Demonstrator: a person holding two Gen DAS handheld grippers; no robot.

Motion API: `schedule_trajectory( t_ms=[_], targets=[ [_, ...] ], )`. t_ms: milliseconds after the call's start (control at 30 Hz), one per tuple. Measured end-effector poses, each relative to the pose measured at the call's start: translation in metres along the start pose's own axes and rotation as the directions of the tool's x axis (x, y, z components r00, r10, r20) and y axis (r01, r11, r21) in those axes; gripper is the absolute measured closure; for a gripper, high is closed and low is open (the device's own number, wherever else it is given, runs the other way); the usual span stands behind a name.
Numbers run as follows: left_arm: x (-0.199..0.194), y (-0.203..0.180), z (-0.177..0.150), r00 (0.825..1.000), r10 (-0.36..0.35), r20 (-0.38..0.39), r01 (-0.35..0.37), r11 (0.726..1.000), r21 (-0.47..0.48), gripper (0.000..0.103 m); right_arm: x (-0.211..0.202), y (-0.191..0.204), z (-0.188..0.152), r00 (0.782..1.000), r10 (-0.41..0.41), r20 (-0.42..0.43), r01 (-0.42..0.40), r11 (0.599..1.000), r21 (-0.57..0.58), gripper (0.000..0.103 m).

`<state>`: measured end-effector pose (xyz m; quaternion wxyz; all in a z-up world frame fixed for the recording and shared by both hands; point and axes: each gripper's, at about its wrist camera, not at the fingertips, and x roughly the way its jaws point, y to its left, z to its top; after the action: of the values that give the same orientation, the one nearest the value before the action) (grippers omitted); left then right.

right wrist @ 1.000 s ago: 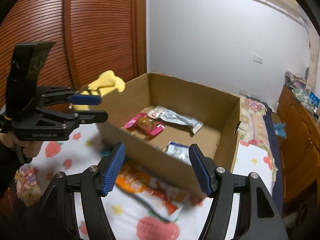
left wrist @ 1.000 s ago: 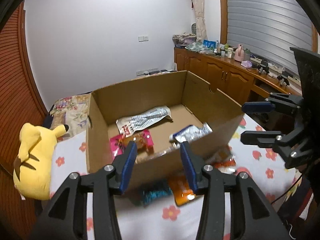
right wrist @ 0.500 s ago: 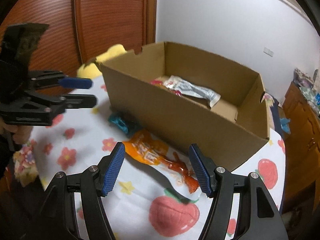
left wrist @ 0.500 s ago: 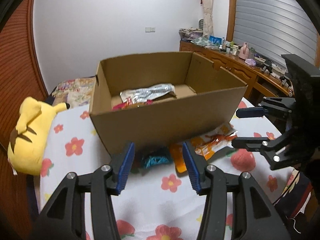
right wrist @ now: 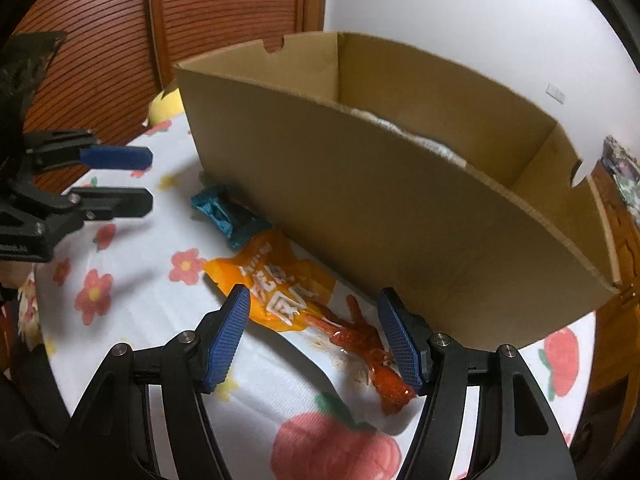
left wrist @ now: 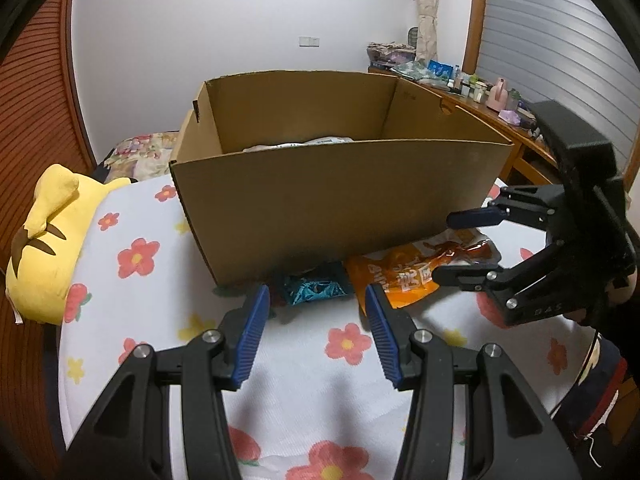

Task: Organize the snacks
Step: 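Move both tools back to the remaining snacks beside the box, then grip the teal candy with the left tool while the right tool grips the orange chicken-feet packet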

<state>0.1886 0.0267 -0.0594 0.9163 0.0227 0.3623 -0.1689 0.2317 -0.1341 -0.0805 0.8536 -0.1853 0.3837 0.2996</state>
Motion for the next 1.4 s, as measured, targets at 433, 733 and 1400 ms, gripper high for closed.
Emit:
schedule_trajectory(
  t_ms=[433, 733, 1400],
  targets=[
    [0.023, 0.001, -0.001, 1.000, -0.014, -0.028, 0.013, 1.000, -0.019, 0.053, 0.019, -0.007, -0.007, 0.995, 0.085, -0.043, -0.085, 0.996, 0.014, 0.034],
    [0.036, 0.006, 0.000, 0.999, -0.022, -0.043, 0.021, 0.999, -0.036, 0.053, 0.008, 0.001, -0.019, 0.992, 0.117, -0.057, -0.116, 0.993, 0.020, 0.033],
    [0.083, 0.001, 0.011, 0.993, 0.037, -0.110, -0.042, 0.998, -0.041, 0.051, -0.013, -0.003, -0.031, 0.996, 0.088, -0.021, -0.088, 0.996, 0.025, 0.032]
  ],
)
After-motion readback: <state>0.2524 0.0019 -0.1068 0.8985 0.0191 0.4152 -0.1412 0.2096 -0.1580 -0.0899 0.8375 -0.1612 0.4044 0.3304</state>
